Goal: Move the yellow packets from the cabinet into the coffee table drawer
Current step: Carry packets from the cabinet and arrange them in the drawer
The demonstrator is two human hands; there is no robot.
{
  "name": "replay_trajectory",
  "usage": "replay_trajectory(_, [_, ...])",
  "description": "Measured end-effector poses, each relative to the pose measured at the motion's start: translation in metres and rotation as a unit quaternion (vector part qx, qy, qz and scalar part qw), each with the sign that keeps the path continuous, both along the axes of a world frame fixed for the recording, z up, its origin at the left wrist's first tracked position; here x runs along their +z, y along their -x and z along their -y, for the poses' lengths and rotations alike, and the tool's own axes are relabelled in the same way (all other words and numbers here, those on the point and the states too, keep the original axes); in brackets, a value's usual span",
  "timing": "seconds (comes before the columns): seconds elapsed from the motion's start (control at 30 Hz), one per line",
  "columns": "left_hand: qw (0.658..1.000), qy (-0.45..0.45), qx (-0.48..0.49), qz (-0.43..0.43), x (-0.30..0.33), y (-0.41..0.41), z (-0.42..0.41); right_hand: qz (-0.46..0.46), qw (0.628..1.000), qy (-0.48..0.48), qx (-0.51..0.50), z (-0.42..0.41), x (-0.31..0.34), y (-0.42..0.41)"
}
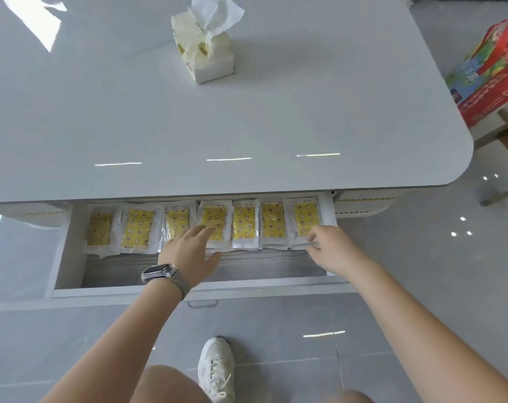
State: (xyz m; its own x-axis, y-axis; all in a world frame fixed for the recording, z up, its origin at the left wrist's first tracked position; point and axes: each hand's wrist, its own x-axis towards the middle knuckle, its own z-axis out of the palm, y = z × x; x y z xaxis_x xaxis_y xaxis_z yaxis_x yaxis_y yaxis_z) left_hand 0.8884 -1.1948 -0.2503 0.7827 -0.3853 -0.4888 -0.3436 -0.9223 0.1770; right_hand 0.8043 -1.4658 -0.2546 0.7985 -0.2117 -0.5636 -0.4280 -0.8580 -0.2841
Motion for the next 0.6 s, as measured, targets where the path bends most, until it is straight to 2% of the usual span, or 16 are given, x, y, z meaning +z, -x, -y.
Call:
replay_trajectory(0.1, [0.998,-0.004,0.029,-0.05,0.041,0.017,-0.024,-0.045,0.999,0.012,0.003,-0.007,0.035,0.012])
replay_trajectory(0.47, [0.988,-0.084,0.052,-0.116,0.222,0.102,-0.095,-0.154,0.984,0.04,0.079,-0.063,0.21,0.029])
replay_trajectory(0.6, [0.989,-0.058,0.094,-0.094,0.298,0.126,-0.108,-0.125,0.983,0.061,0.116,-0.08,0.297,0.037])
